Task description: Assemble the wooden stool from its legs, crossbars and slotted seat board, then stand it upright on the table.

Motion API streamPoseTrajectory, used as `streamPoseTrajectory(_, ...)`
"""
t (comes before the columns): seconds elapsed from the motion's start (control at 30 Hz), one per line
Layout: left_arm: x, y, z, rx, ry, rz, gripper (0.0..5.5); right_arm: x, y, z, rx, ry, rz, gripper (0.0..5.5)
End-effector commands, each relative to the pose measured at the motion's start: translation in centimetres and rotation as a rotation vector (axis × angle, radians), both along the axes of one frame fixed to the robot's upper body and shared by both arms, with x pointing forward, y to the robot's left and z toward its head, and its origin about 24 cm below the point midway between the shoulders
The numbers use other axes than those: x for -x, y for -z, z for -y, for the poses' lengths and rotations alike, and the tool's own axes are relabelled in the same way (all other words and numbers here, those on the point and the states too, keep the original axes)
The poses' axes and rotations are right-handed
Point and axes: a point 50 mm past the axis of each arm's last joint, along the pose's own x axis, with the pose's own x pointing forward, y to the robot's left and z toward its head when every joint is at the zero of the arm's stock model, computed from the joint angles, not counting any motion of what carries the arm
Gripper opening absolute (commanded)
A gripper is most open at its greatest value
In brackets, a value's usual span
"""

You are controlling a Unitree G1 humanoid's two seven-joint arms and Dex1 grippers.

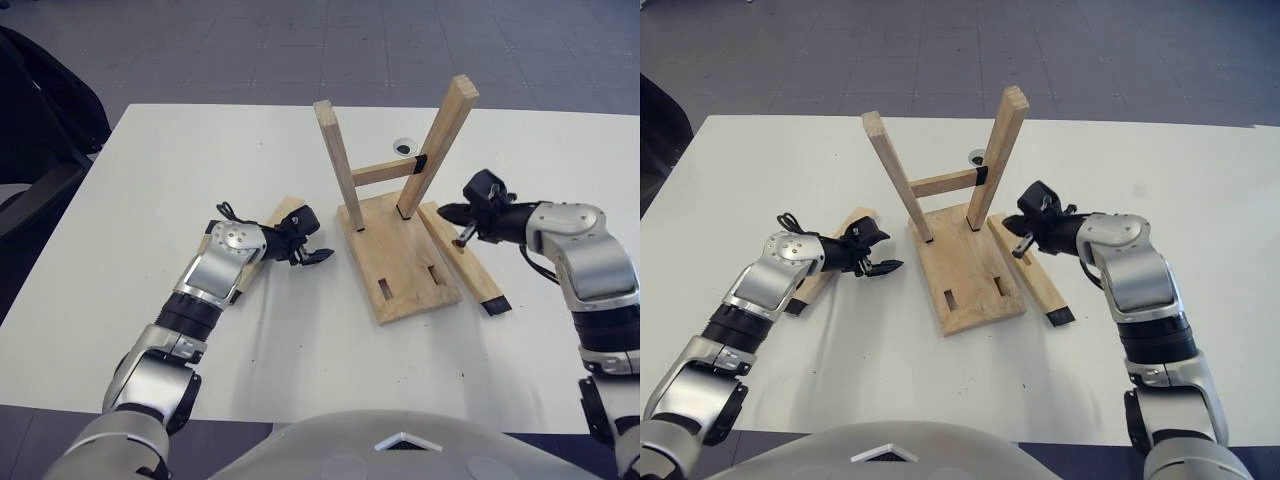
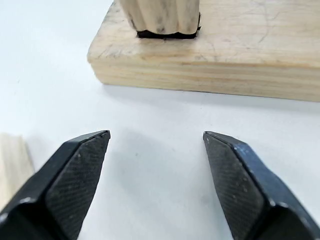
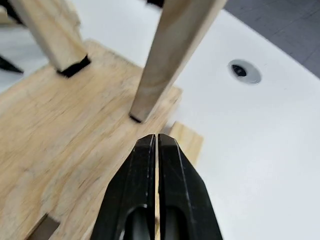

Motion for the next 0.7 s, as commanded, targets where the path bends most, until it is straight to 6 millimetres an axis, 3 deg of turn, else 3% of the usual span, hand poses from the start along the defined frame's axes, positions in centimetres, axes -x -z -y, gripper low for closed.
streamPoseTrajectory(0.03,1.3,-0.9,1.1,0.159,-0.086,-0.035,3.45,1.4,2.1,0.7,0.079,-0.061,-0.082,0.1)
streamPoseTrajectory(0.17,2.7,-0.8,1.8,0.308,-0.222,-0.106,3.04,2.0,3.5,1.3,0.134,-0.111,-0.113,0.1)
streamPoseTrajectory(0.27,3.1,-0.8,0.4,0.267,-0.343,-0.053,2.51,1.6,3.6,1.2,0.14,-0.101,-0.082,0.1)
streamPoseTrajectory(0.37,2.9,-1.9,-1.5,0.271,-0.486,0.037,2.51,0.1,2.5,1.9,0.093,-0.005,-0.017,0.1)
streamPoseTrajectory(0.47,3.5,-1.5,-0.9,0.27,-0.501,0.026,2.51,0.2,2.9,2.0,0.094,-0.005,-0.026,0.1)
streamPoseTrajectory(0.57,3.2,-2.1,-0.9,0.274,-0.517,0.044,2.51,2.0,3.8,0.7,0.088,-0.126,-0.089,0.1)
streamPoseTrajectory(0.7,1.4,-4.7,-3.5,0.279,-0.596,0.169,2.51,3.0,2.4,-2.1,-0.023,-0.203,-0.083,0.1)
